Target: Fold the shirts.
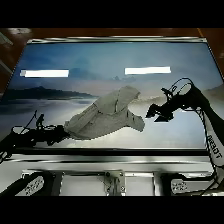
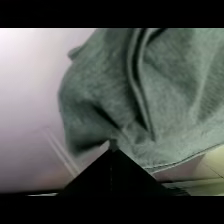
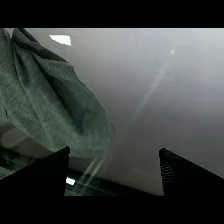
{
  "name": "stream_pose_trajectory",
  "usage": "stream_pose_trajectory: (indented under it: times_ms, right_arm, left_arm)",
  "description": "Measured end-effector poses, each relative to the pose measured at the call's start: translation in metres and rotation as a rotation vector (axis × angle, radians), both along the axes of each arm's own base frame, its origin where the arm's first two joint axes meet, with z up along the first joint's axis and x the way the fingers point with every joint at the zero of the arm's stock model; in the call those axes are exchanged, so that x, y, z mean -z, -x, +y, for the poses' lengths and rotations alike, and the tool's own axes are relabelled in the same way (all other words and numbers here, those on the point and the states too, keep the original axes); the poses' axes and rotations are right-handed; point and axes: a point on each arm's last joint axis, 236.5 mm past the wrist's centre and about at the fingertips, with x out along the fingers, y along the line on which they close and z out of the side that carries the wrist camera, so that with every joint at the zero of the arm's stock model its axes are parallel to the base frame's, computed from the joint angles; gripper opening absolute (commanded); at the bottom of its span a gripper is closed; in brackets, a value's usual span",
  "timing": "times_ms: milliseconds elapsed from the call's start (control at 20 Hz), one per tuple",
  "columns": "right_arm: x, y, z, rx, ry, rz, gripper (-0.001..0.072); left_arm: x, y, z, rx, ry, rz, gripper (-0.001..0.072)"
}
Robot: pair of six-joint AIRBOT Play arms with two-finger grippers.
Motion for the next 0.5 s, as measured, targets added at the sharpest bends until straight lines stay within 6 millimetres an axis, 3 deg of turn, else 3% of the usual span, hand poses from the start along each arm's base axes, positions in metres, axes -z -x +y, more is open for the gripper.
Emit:
stream_pose_trajectory:
  times_ms: [350,400,450,500]
  right_arm:
    - [0.031,-0.002,0.043,0.019,0.021,-0.017,0.0683]
    - [0.034,0.000,0.051,0.020,0.014,-0.007,0.0597]
    - [0.036,0.003,0.057,0.010,0.012,0.000,0.0409]
    - [0.039,0.004,0.061,0.002,0.015,0.001,0.0171]
  left_arm:
    - [-0.034,-0.017,-0.001,0.021,-0.006,-0.108,0.0034]
    - [-0.036,-0.019,0.000,0.022,-0.008,-0.117,0.0034]
    - [-0.039,-0.021,0.000,0.023,-0.009,-0.125,0.0034]
    - [-0.041,-0.023,0.001,0.023,-0.011,-0.133,0.0034]
